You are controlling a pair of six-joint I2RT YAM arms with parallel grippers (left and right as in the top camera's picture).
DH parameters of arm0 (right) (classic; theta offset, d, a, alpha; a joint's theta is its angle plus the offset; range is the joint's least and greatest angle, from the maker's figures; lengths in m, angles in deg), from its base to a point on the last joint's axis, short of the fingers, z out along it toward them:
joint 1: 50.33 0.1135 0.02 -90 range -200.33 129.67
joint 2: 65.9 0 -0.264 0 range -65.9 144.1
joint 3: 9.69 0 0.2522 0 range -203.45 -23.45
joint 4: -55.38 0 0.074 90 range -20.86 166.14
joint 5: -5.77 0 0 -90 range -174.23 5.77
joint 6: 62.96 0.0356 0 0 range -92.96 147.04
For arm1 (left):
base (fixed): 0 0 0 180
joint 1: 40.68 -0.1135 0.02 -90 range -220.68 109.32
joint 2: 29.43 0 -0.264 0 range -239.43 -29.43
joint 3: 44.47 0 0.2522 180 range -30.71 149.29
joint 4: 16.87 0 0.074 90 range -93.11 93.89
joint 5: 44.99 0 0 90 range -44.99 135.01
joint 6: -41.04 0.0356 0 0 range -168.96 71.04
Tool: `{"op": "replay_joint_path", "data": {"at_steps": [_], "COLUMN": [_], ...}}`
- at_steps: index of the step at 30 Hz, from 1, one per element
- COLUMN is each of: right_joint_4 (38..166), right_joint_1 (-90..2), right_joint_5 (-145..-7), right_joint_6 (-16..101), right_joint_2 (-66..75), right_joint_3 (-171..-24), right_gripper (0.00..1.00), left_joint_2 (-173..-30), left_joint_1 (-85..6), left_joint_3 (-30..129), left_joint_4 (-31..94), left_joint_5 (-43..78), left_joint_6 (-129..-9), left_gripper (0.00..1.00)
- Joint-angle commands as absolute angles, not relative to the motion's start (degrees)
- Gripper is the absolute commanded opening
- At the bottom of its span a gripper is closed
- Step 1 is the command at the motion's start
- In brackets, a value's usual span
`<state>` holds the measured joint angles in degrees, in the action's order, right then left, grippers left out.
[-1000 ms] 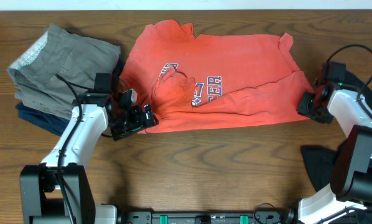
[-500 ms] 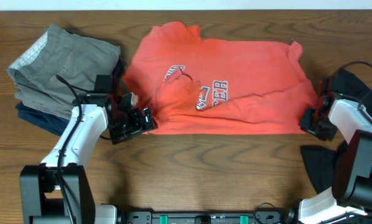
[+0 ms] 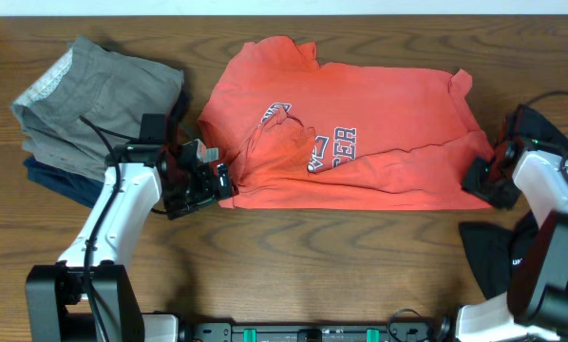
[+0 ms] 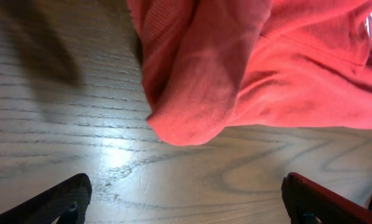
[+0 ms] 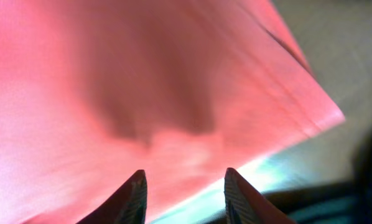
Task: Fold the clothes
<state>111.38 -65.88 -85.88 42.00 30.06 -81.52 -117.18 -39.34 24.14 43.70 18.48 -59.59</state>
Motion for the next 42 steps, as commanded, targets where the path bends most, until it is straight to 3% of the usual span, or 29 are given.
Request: {"op": "replay_joint_path", "data": {"at_steps": [1, 2, 4, 12, 20, 28, 42], "right_joint_4": [111.4, 111.6, 111.6, 111.1, 111.1, 111.6, 111.8], "right_joint_1": [-62.0, -61.1, -58.9, -53.4, -52.7, -52.6, -52.6], "right_joint_5": [-78.3, -77.5, -76.9, -76.9, -76.9, -76.9, -76.9], "right_joint_6": [36.0, 35.2, 34.2, 34.2, 34.2, 34.2, 34.2], "right_joint_2": [26.5, 26.5, 26.8, 29.6, 34.6, 38.0, 38.4], "right_joint_3": [-83.2, -83.2, -82.7, -81.4, -81.4, -81.4, -81.4], "right_gripper": [0.29, 0.23, 0.01, 0.01, 0.01, 0.01, 0.01], "left_joint_2": [-116.6, -116.6, -116.6, -116.6, -116.7, -118.0, -118.2], "left_joint_1": [-37.8, -37.5, -36.6, -33.4, -31.3, -30.2, -29.1], "left_joint_3": [22.5, 22.2, 21.2, 19.9, 19.7, 19.6, 19.6], "left_joint_4": [43.7, 43.3, 42.0, 40.2, 39.1, 38.1, 35.7], "left_joint_5": [19.2, 19.2, 19.2, 27.7, 36.4, 36.7, 33.7], "left_joint_6": [-58.1, -58.1, -58.2, -58.2, -63.9, -64.1, -64.1], "left_gripper": [0.97, 0.96, 0.92, 0.89, 0.76, 0.68, 0.68]}}
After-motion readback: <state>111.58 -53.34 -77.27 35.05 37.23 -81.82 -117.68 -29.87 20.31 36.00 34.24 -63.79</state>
